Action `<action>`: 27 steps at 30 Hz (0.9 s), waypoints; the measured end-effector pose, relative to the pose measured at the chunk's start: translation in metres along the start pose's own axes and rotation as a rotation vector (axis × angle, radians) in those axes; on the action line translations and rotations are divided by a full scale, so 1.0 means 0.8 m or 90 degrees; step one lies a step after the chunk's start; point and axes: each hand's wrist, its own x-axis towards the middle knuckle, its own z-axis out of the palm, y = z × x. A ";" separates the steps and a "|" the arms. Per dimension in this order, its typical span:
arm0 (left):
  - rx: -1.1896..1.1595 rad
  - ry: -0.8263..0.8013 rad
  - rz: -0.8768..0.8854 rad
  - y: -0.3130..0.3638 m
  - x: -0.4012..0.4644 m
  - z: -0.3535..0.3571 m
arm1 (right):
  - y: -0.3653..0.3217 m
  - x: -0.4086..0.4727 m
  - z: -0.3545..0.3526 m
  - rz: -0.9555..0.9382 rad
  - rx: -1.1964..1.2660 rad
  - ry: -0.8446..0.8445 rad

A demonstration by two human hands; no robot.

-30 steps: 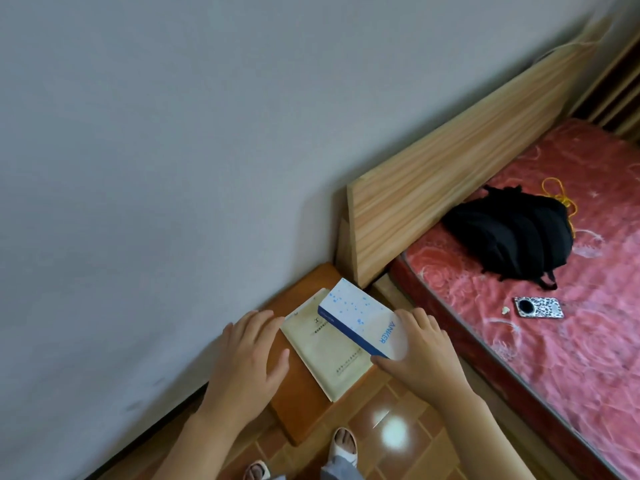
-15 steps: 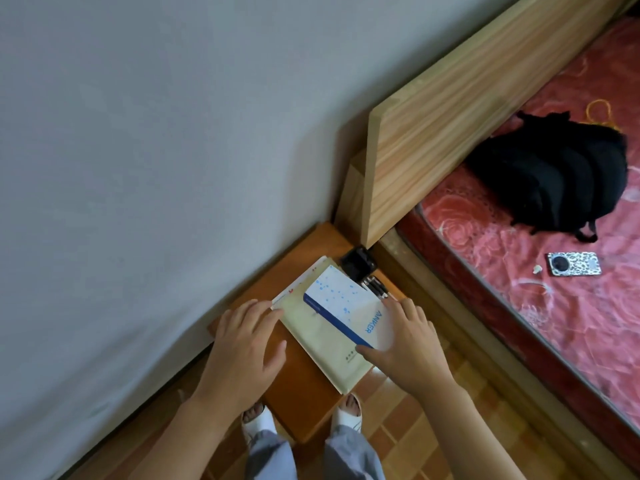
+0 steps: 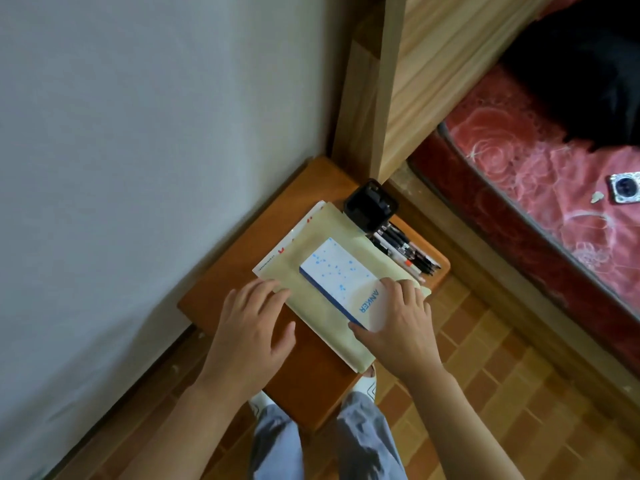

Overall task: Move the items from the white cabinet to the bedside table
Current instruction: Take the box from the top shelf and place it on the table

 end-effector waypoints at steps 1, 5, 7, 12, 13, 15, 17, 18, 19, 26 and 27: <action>-0.001 0.003 0.001 -0.002 0.001 0.007 | 0.002 0.003 0.010 0.001 0.000 0.008; -0.013 -0.008 -0.005 -0.010 -0.005 0.038 | 0.010 0.008 0.042 -0.002 -0.009 0.035; -0.013 -0.020 -0.007 -0.013 -0.008 0.050 | 0.015 0.008 0.053 -0.002 -0.006 0.048; -0.015 -0.014 -0.013 -0.011 -0.012 0.062 | 0.019 0.008 0.064 0.005 0.009 0.071; -0.015 -0.008 -0.011 -0.009 -0.014 0.062 | 0.019 0.007 0.064 0.001 0.010 0.072; -0.017 0.000 -0.008 -0.003 -0.017 0.060 | 0.018 0.005 0.060 -0.006 0.015 0.075; -0.016 0.005 -0.006 0.002 -0.020 0.054 | 0.018 0.002 0.053 -0.013 0.020 0.075; -0.013 0.009 -0.006 0.005 -0.022 0.051 | 0.018 -0.001 0.048 -0.015 0.020 0.076; -0.011 0.013 -0.007 0.007 -0.024 0.047 | 0.018 -0.003 0.043 -0.018 0.019 0.078; 0.018 0.041 0.002 0.034 -0.033 -0.005 | 0.018 -0.030 -0.012 -0.034 0.014 0.067; 0.021 0.045 -0.003 0.040 -0.035 -0.014 | 0.018 -0.035 -0.023 -0.037 0.011 0.070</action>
